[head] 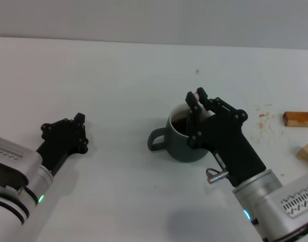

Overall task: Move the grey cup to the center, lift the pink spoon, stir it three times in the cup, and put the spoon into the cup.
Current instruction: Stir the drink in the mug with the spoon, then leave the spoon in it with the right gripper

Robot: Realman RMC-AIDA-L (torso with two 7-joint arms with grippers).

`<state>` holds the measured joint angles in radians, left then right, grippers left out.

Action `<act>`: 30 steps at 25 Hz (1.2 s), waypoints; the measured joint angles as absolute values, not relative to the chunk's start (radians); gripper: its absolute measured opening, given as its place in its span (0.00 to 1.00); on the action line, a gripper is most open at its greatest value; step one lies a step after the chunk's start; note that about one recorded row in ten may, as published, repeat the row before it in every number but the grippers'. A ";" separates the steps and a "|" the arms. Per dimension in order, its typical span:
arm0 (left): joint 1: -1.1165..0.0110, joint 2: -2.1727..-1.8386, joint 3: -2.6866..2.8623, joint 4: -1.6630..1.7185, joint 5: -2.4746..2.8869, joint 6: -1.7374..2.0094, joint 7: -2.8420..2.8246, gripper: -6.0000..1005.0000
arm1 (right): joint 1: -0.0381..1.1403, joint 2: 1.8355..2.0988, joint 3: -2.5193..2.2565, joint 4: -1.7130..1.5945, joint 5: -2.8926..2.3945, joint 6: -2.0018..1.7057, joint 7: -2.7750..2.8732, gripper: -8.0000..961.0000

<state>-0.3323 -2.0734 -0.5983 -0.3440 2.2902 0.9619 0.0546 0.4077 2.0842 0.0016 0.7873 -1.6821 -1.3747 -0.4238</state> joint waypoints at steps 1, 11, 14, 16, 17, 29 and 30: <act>-0.329 -2.073 -0.603 -0.342 2.290 0.973 0.055 0.00 | 0.414 2.084 0.007 0.785 -1.682 -1.368 -0.423 0.04; -0.308 -2.071 -0.638 -0.338 2.290 1.006 0.055 0.00 | 0.425 2.078 0.078 0.704 -1.683 -1.344 -0.415 0.05; -0.306 -2.071 -0.640 -0.337 2.290 1.006 0.055 0.00 | 0.400 2.075 0.073 0.711 -1.688 -1.360 -0.415 0.05; -0.306 -2.071 -0.640 -0.336 2.290 1.003 0.055 0.00 | 0.376 2.077 0.069 0.723 -1.710 -1.364 -0.414 0.05; -0.308 -2.071 -0.640 -0.336 2.290 1.001 0.055 0.00 | 0.368 2.080 0.068 0.727 -1.725 -1.362 -0.414 0.05; -0.313 -2.073 -0.643 -0.334 2.290 0.992 0.055 0.00 | 0.432 2.087 0.130 0.702 -1.751 -1.240 -0.407 0.05; -0.311 -2.073 -0.643 -0.334 2.290 0.994 0.055 0.00 | 0.434 2.087 0.140 0.692 -1.751 -1.237 -0.406 0.05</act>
<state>-0.3108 -2.0729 -0.6428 -0.3343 2.2903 0.9941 0.0553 0.4344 2.0868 0.1401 0.6921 -1.7509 -1.2374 -0.4062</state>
